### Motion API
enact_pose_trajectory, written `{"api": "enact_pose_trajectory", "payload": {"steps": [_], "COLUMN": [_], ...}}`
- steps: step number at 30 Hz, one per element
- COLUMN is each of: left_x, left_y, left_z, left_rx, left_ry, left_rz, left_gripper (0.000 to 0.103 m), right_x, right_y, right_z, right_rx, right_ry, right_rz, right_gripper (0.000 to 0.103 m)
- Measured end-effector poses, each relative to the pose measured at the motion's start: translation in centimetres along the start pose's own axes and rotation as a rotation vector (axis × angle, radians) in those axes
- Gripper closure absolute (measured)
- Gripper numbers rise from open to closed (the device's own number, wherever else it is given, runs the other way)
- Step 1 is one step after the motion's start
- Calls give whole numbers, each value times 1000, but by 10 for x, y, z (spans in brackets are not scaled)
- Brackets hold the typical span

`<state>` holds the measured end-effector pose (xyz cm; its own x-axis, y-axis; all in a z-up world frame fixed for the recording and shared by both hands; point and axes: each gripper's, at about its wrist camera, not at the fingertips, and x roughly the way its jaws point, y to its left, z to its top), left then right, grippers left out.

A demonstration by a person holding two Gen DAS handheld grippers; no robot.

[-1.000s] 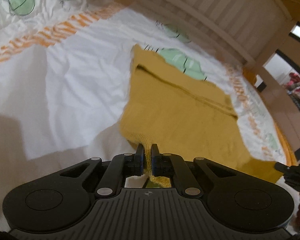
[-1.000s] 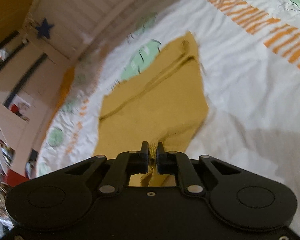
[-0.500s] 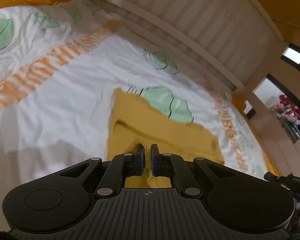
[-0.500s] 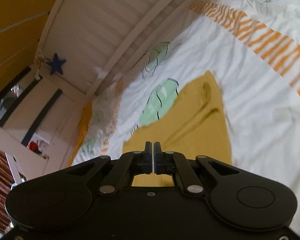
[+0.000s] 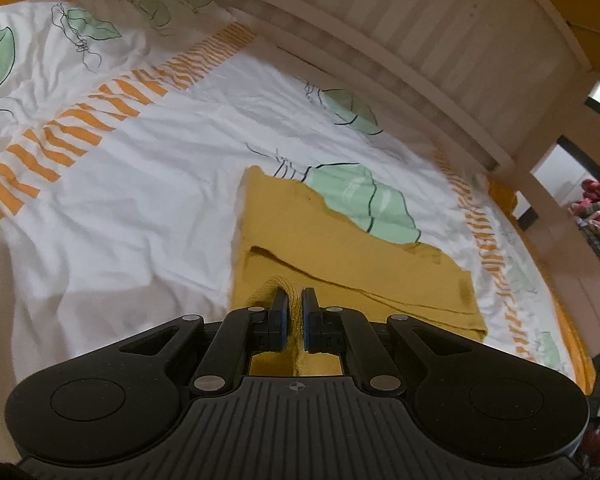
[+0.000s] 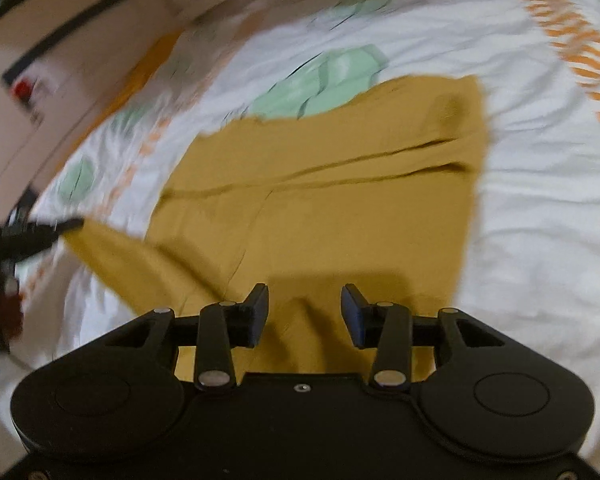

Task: Fold small clothes
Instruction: 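Grip the hem with both grippers and fold it up toward the collar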

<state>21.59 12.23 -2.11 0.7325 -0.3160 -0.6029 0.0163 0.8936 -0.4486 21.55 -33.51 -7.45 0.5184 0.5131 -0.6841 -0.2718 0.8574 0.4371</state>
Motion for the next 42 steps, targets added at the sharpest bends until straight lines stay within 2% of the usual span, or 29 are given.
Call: {"api": "enact_pose_trajectory", "payload": {"steps": [3,7,8,10,11,14,18,21,25,32,42], "left_x": [0,2,3,5,5,6,1,2,16,78,161], "left_y": [3,3,3,4,5,7,7,2,-9,-25,-10], "left_z": [1,2,2,1,1,1,9,26,58,100,102], "left_rx": [-7,-5,-4,-5,-6,-13,-34,-29,-10,32,29], "left_ry": [2,4,5,8,10,10,3,-8,-42,-46,23], "left_rz": [4,6,7,10,10,12,-15,-40,-58,-32,78], "left_gripper": [97,97,97,97,97,97,97,97,97,97,96], "right_x": [14,21,20,21,22,15,-20,-38,-39,-1,51], "right_y": [6,6,6,8,10,20,17,7,-15,-57,-95], "right_z": [-3,-7,-8,-11,-11,-11,11,38,73,113,127], "right_rx": [-53,-63,-66,-81,-94,-154,-117,-100,-63,28,120], "right_ry": [54,83,88,101,112,63,-133,-242,-329,-367,-337], "right_rz": [-2,13,13,13,7,-34,-50,-99,-160,-260,-309], "right_gripper": [51,51,55,82,93,93,94,94,94,94,93]}}
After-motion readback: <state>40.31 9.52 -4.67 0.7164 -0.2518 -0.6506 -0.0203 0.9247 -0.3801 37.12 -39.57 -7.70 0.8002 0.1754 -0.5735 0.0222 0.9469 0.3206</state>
